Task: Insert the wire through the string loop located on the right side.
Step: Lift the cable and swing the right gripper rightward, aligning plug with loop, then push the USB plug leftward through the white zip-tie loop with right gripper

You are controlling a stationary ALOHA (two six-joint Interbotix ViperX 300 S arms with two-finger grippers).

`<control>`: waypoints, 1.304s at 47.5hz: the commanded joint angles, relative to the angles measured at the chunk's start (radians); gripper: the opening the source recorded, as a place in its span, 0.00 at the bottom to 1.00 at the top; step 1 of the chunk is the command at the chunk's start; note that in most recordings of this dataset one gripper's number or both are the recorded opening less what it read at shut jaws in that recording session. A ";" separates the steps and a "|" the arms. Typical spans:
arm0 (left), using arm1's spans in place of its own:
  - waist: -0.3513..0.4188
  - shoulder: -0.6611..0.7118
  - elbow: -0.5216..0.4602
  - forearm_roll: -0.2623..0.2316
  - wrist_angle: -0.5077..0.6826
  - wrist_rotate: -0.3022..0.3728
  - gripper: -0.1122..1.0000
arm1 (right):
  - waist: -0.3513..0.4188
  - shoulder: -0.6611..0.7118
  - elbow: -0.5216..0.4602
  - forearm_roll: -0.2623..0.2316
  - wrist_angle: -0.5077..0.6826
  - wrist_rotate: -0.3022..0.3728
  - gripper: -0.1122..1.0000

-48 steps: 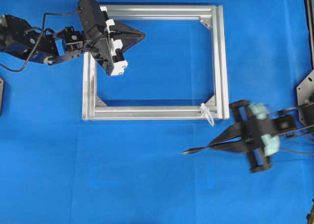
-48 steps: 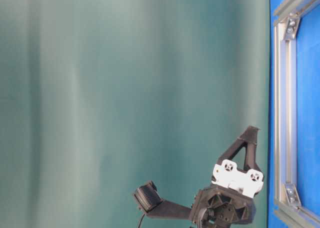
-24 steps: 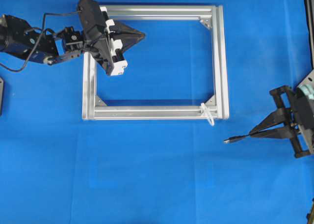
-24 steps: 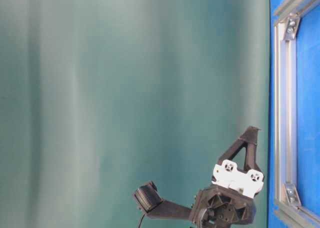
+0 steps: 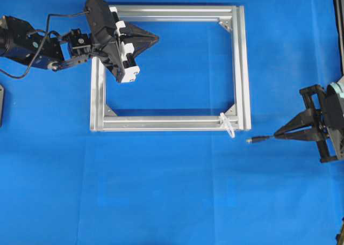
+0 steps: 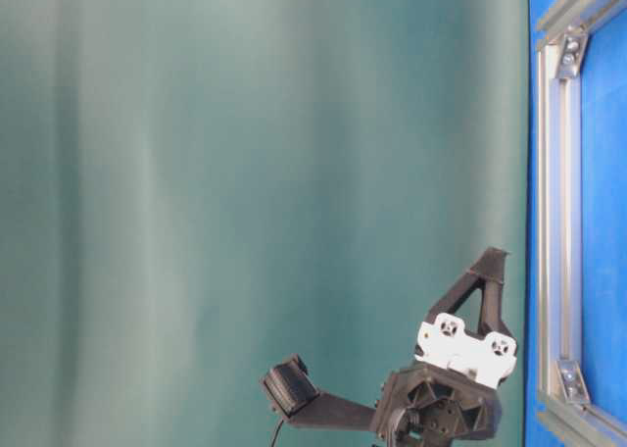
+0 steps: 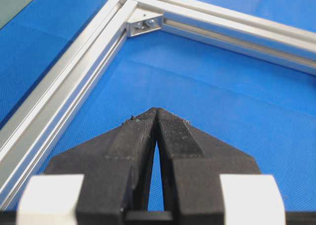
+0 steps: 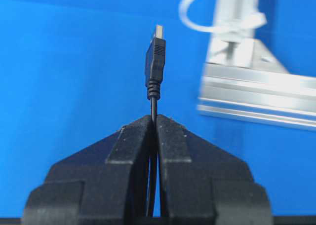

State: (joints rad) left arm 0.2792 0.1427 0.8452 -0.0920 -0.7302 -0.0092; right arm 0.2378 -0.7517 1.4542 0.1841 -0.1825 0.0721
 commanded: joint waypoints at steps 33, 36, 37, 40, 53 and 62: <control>0.002 -0.032 -0.011 0.005 -0.005 0.000 0.10 | -0.124 0.014 -0.009 -0.011 -0.011 -0.003 0.07; 0.002 -0.032 -0.011 0.005 -0.005 0.000 0.10 | -0.124 0.018 -0.011 -0.011 -0.011 -0.003 0.07; 0.002 -0.032 -0.011 0.005 -0.005 -0.002 0.10 | -0.123 0.020 -0.011 -0.011 -0.009 -0.003 0.07; 0.002 -0.032 -0.012 0.005 -0.005 -0.002 0.10 | -0.123 0.023 -0.012 -0.012 -0.009 -0.003 0.07; 0.002 -0.032 -0.012 0.005 -0.005 0.000 0.10 | -0.121 0.025 -0.012 -0.012 -0.009 -0.003 0.07; 0.002 -0.032 -0.012 0.005 -0.005 -0.002 0.10 | -0.121 0.025 -0.012 -0.012 -0.011 -0.003 0.07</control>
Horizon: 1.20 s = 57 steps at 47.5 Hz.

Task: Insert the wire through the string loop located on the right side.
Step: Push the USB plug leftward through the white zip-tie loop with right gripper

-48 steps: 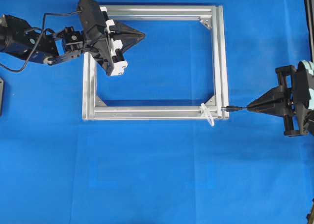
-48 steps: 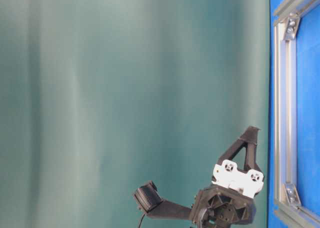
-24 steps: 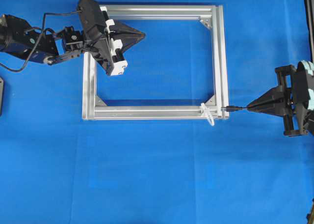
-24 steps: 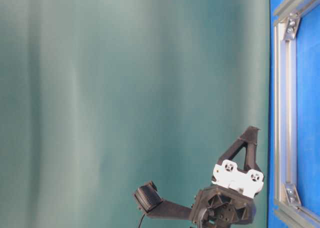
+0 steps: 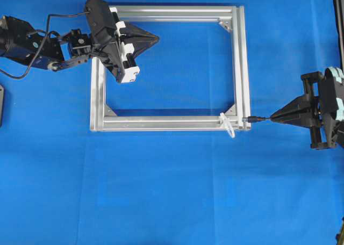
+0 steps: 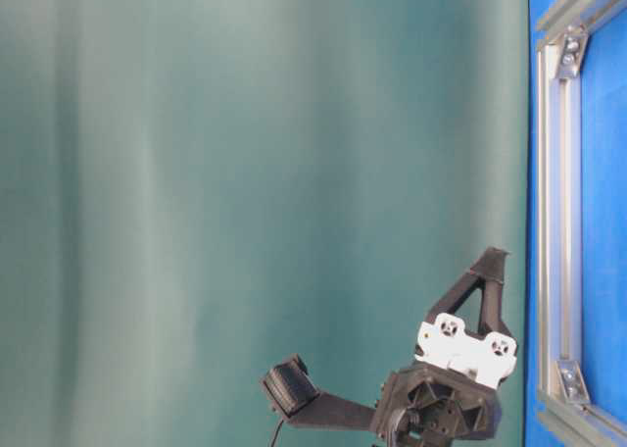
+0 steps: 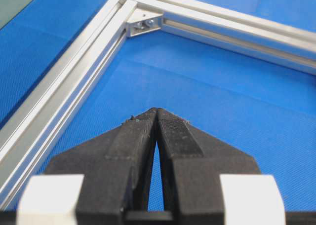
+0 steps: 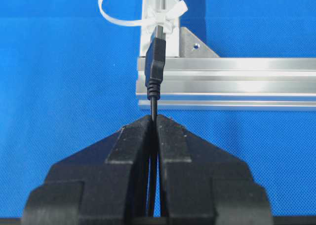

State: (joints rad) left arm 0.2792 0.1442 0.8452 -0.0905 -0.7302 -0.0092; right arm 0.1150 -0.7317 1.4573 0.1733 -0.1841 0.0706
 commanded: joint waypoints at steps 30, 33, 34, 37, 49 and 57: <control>0.002 -0.034 -0.012 0.003 -0.005 -0.002 0.10 | 0.002 0.005 -0.015 0.000 -0.009 -0.002 0.07; 0.002 -0.034 -0.012 0.002 -0.005 -0.002 0.10 | 0.002 0.006 -0.015 0.000 -0.008 -0.002 0.07; 0.002 -0.034 -0.014 0.003 -0.005 -0.002 0.10 | 0.002 0.006 -0.015 -0.002 -0.008 0.000 0.07; 0.002 -0.034 -0.014 0.002 -0.005 -0.002 0.10 | 0.002 0.006 -0.015 0.000 -0.009 0.000 0.07; 0.002 -0.032 -0.015 0.002 -0.005 -0.002 0.10 | 0.002 0.048 -0.017 0.003 -0.058 0.006 0.07; 0.002 -0.034 -0.017 0.002 -0.005 -0.002 0.10 | 0.002 0.109 -0.028 0.005 -0.137 0.006 0.07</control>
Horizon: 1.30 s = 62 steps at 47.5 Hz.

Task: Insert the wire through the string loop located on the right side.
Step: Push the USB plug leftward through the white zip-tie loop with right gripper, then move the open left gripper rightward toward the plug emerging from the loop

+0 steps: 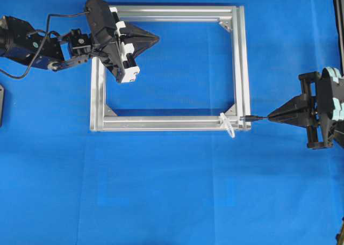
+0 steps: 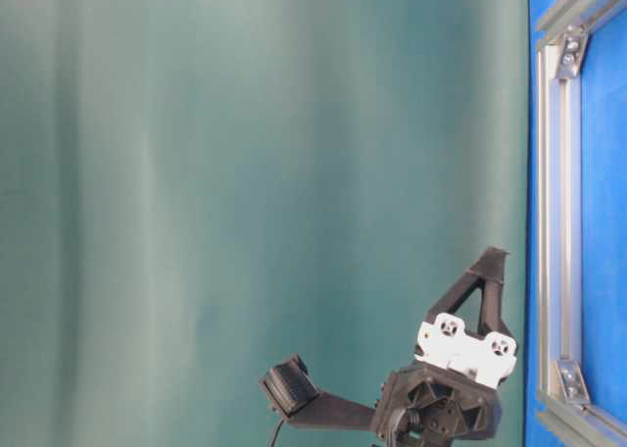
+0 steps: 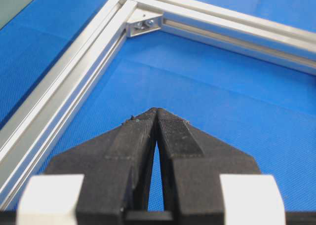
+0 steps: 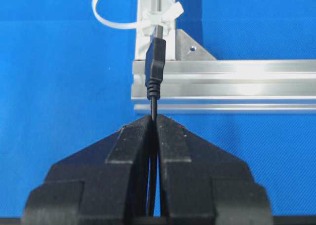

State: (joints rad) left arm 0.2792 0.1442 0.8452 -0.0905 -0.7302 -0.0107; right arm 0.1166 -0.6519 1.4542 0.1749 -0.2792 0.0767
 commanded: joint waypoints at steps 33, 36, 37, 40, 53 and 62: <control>0.000 -0.034 -0.015 0.005 -0.005 -0.002 0.10 | 0.040 0.465 -0.276 0.000 -0.242 -0.005 0.07; 0.000 -0.034 -0.014 0.005 -0.005 -0.002 0.10 | 0.040 0.486 -0.295 0.000 -0.245 -0.005 0.07; 0.000 -0.034 -0.014 0.005 -0.005 -0.002 0.10 | 0.040 0.491 -0.301 0.000 -0.244 -0.005 0.07; -0.002 -0.034 -0.014 0.003 -0.005 -0.002 0.10 | 0.040 0.506 -0.313 0.000 -0.245 -0.005 0.07; -0.005 -0.032 -0.012 0.005 -0.005 -0.003 0.10 | 0.040 0.511 -0.318 0.002 -0.245 -0.005 0.07; -0.021 -0.034 -0.009 0.005 -0.003 -0.006 0.10 | 0.040 0.511 -0.314 0.002 -0.245 -0.005 0.07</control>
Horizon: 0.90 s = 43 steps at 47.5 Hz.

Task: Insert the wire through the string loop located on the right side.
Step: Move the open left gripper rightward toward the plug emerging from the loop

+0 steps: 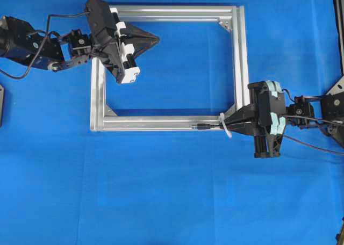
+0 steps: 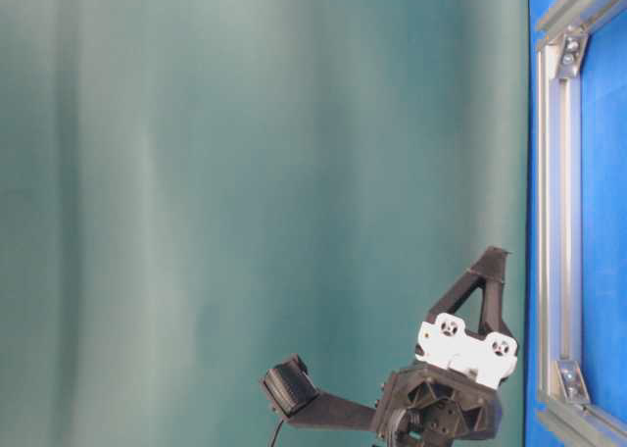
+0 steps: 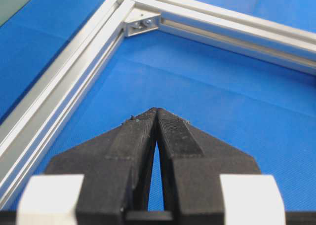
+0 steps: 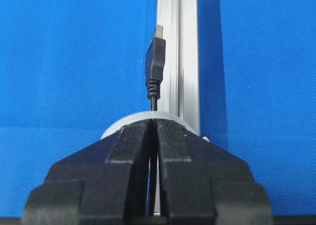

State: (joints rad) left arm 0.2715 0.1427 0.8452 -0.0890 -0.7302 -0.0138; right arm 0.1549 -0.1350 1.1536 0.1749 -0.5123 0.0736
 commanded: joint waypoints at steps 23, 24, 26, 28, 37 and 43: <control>-0.284 -0.032 -0.003 0.003 0.055 -0.089 0.10 | 0.002 -0.006 -0.012 0.002 -0.008 -0.002 0.07; -0.299 -0.032 -0.003 0.003 0.057 -0.091 0.10 | 0.002 -0.006 -0.012 0.002 -0.008 -0.002 0.07; -0.328 -0.032 -0.003 0.003 0.058 -0.095 0.10 | 0.002 -0.006 -0.012 0.002 -0.008 -0.002 0.07; -0.359 -0.032 -0.005 0.003 0.058 -0.097 0.10 | 0.003 -0.008 -0.012 0.002 -0.008 -0.002 0.07; -0.422 -0.032 -0.006 0.002 0.058 -0.097 0.10 | 0.002 -0.006 -0.012 0.002 -0.008 -0.002 0.07; -0.419 -0.032 -0.008 0.003 0.064 -0.097 0.10 | 0.003 -0.006 -0.012 0.002 -0.008 -0.002 0.07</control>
State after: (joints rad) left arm -0.1473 0.1442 0.8483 -0.0890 -0.6642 -0.1089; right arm 0.1549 -0.1350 1.1551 0.1749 -0.5123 0.0721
